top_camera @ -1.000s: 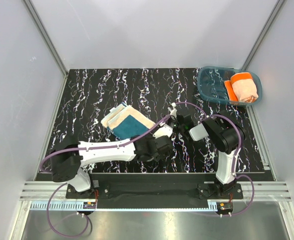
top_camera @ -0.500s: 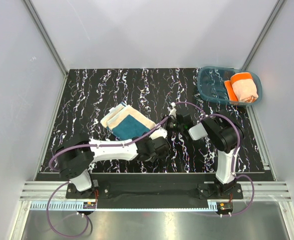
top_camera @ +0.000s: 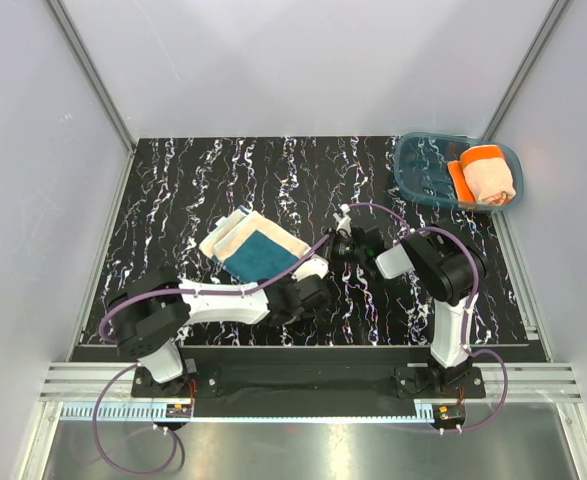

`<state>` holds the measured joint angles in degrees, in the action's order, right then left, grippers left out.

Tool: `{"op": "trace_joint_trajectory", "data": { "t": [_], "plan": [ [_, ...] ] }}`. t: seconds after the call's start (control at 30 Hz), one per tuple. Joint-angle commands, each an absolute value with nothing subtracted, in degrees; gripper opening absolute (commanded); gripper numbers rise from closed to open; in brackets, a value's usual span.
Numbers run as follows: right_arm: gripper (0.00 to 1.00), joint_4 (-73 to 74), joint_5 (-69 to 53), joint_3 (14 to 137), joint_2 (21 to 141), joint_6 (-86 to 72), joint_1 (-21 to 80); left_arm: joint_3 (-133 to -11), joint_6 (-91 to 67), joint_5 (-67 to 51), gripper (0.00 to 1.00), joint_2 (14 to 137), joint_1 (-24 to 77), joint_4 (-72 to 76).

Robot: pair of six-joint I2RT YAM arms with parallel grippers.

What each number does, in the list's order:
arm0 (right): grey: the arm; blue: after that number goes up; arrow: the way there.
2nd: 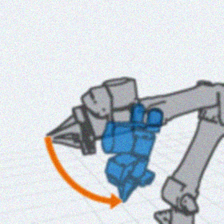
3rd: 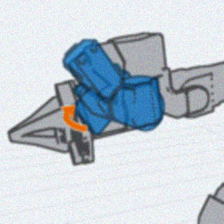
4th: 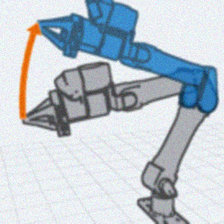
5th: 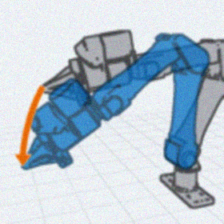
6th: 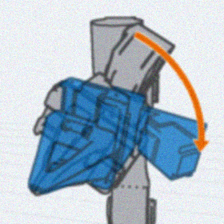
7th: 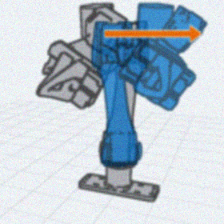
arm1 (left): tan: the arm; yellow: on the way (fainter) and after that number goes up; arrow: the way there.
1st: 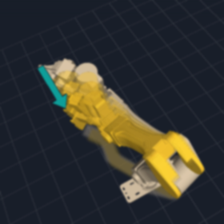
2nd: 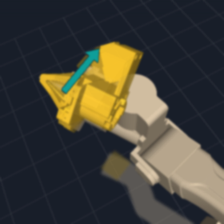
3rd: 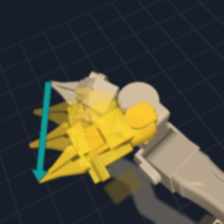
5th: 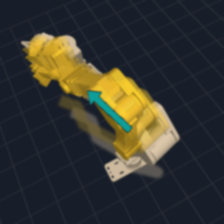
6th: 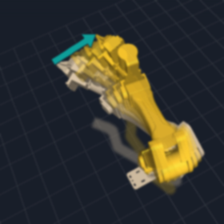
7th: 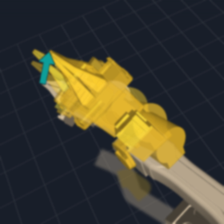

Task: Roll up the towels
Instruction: Roll the towel

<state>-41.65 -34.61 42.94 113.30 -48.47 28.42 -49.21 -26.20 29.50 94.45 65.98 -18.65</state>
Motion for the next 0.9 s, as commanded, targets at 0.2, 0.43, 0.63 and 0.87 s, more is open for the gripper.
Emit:
{"op": "trace_joint_trajectory", "data": {
  "t": [0.2,0.43,0.63,0.87],
  "plan": [
    [0.24,-15.3,-30.6,50.3,106.0,-41.3,28.2,-45.4,-26.5,20.0,0.22,96.5,65.0,-15.9],
    [0.65,19.0,-7.0,64.9,96.1,-34.5,27.2,-44.7,-28.3,14.2,0.17,93.4,64.4,-14.7],
    [0.71,33.1,3.9,69.6,85.3,-34.5,24.4,-48.3,-32.2,6.8,0.12,93.9,63.9,-15.4],
    [0.7,35.2,1.7,60.5,69.2,-39.3,24.4,-46.1,-39.4,-8.4,0.12,89.8,57.4,-8.5]
  ]
}}
